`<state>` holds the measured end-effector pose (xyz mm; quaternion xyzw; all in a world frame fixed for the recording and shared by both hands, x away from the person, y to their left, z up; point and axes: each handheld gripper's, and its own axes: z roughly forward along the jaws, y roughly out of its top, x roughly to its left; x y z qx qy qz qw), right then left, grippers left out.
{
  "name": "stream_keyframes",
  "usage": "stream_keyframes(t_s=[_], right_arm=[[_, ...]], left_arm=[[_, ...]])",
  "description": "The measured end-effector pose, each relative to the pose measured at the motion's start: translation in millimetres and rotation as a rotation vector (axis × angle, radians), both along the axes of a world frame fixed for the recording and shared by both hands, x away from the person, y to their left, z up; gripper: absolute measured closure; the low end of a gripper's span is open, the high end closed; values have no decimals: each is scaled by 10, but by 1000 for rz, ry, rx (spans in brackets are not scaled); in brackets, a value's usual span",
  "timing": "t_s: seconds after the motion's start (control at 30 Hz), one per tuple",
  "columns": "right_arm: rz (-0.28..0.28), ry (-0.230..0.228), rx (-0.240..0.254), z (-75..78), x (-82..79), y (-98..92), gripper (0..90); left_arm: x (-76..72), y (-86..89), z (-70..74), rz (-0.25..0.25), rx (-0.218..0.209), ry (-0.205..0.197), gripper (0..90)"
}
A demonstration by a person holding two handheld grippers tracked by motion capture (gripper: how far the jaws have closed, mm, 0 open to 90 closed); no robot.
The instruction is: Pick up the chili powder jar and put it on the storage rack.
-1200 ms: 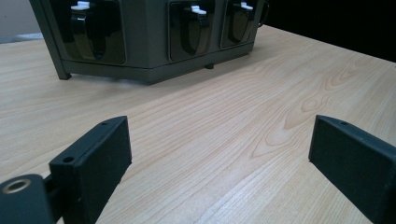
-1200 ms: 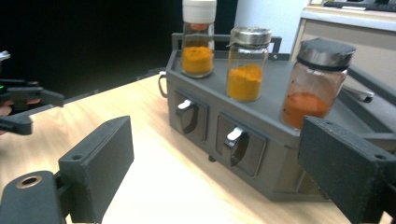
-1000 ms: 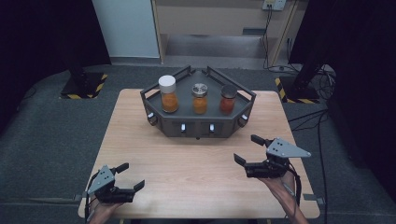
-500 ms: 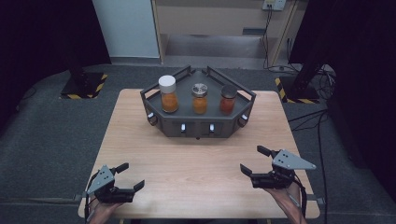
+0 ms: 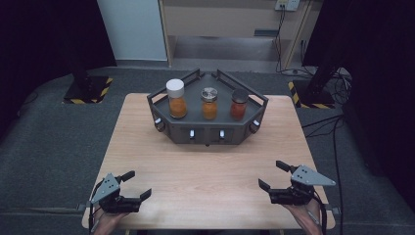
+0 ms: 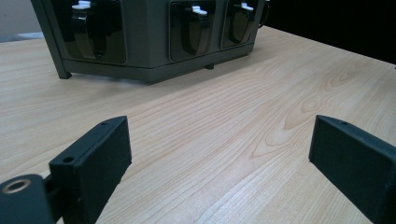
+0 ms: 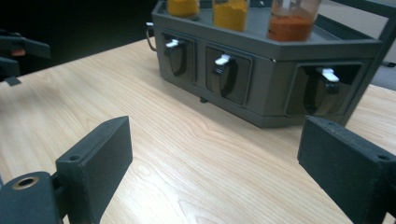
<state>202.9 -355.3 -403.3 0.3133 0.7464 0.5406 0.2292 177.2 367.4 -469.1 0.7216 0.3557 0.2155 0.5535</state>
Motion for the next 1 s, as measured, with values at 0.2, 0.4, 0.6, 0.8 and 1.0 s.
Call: stream_keyframes(t_s=[0.2, 0.4, 0.6, 0.8, 1.0], right_arm=[[-12, 13, 11, -127, -7, -40, 101], [-19, 21, 11, -219, -1, -65, 101], [-20, 35, 14, -261, 18, -86, 100], [-12, 37, 17, -288, 22, -88, 99], [5, 49, 1, -304, 50, -72, 95]], left_arm=[[1, 0, -1, 1, 0, 1, 47], [5, 0, -3, -3, 0, 0, 47], [5, 2, -3, -4, -1, -1, 48], [12, -5, -4, -13, -1, -3, 48], [26, -5, -3, -22, 2, -2, 49]])
